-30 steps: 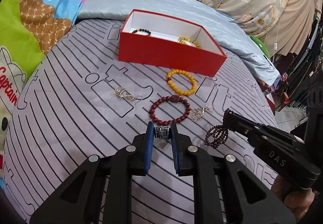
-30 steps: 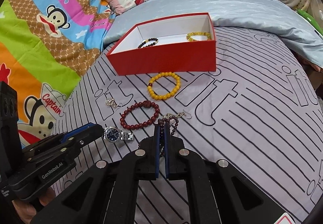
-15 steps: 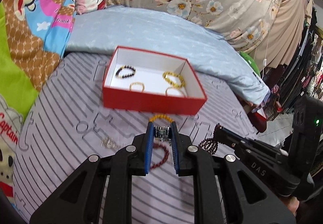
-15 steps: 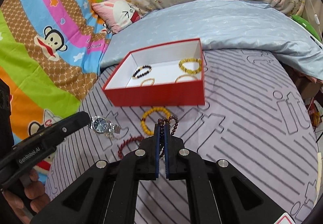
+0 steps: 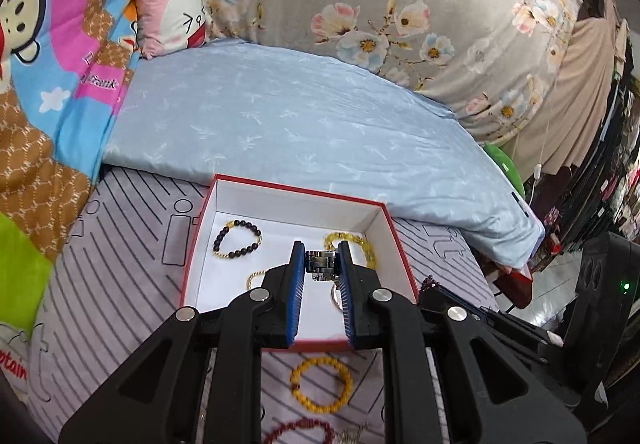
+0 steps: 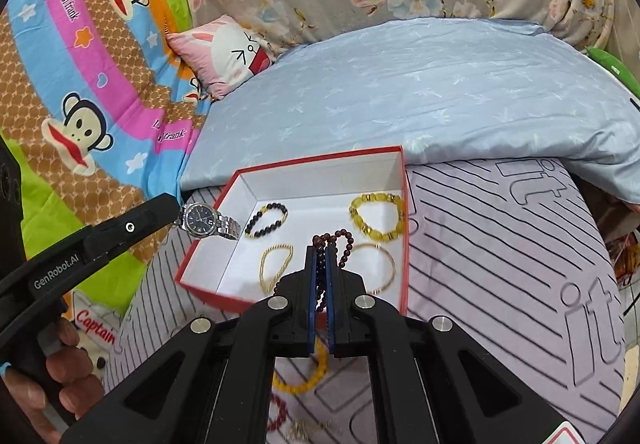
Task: Organize jewelry
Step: 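Carry the watch and garnet bracelet into the red box and open both tools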
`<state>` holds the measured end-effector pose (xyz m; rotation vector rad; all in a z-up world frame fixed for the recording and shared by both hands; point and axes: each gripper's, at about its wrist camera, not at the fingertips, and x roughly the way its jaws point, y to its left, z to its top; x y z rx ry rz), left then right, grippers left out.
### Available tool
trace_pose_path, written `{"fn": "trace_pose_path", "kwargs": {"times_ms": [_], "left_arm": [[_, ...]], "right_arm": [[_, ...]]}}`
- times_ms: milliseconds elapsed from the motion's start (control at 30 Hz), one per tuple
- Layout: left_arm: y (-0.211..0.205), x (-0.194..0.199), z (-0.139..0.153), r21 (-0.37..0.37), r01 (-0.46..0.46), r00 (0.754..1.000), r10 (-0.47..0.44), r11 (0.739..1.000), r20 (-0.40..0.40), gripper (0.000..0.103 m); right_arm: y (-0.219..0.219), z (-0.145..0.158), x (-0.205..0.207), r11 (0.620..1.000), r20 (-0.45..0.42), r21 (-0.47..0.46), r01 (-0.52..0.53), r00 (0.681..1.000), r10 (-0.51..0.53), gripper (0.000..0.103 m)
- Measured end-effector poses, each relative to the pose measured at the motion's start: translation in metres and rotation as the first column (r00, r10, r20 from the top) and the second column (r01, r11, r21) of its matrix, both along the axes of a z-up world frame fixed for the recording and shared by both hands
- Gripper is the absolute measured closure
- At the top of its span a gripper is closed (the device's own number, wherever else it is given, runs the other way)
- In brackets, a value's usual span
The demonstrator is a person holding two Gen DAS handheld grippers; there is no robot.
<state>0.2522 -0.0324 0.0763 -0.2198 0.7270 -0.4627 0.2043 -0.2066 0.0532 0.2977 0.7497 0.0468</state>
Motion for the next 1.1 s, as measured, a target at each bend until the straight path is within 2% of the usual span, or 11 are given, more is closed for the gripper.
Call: {"fn": "trace_pose_path", "kwargs": {"times_ms": [200,367,700,800,867,933,1100], "left_arm": [[-0.008,0.046,-0.025,-0.041,-0.011,0.999,0.009,0.999,-0.052,0.087],[-0.018,0.078,-0.051,-0.043,-0.017,0.994,0.012,0.999,-0.108,0.087],[-0.025,0.108,-0.093,0.019,-0.023,0.984,0.026,1.0,-0.178,0.086],[-0.019,0.107,-0.091,0.012,-0.053,0.985,0.054,0.999,-0.161,0.084],[-0.015,0.107,-0.086,0.054,-0.077,0.987,0.084,0.996,-0.137,0.072],[-0.007,0.106,-0.082,0.047,-0.097,0.986,0.102,0.994,-0.131,0.071],[0.012,0.092,-0.066,0.063,-0.131,0.987,0.136,0.989,-0.08,0.071]], "right_arm": [[-0.004,-0.017,0.048,1.0,-0.028,-0.004,0.001,1.0,-0.001,0.099],[-0.004,-0.034,0.081,1.0,-0.059,-0.001,-0.006,0.998,0.006,0.099],[0.003,-0.067,0.111,0.999,-0.129,-0.015,-0.032,0.991,0.03,0.099],[0.009,-0.065,0.11,0.997,-0.118,-0.069,-0.033,0.993,0.025,0.089],[0.01,-0.059,0.106,0.993,-0.09,-0.111,-0.024,0.996,0.014,0.079],[0.009,-0.053,0.102,0.992,-0.068,-0.127,-0.01,0.998,0.002,0.069],[-0.001,-0.035,0.081,0.994,-0.022,-0.109,0.007,1.0,-0.01,0.068]]}}
